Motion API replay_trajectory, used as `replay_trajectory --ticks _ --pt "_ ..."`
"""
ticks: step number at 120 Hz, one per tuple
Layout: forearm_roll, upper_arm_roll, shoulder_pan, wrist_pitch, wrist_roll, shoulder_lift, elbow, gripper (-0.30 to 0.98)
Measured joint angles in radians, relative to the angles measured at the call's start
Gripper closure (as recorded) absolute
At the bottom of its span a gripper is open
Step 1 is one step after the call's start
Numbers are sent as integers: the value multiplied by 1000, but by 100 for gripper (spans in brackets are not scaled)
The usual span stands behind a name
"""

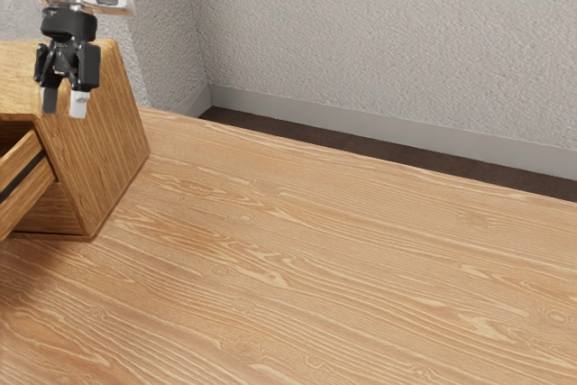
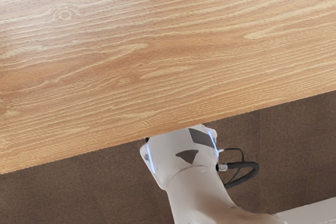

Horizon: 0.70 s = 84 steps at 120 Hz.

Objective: Push the drawer handle with one arm to close the drawer

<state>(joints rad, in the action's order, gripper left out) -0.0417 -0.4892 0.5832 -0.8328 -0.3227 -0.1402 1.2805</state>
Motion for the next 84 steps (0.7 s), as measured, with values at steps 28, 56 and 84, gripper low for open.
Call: replay_trajectory --ticks 28,56,84 --pt "-5 35 6 -275 -232 151 -50 0" --pt "-104 454 85 -323 -294 508 464 0" --pt "-67 682 77 -676 -328 455 659 27"
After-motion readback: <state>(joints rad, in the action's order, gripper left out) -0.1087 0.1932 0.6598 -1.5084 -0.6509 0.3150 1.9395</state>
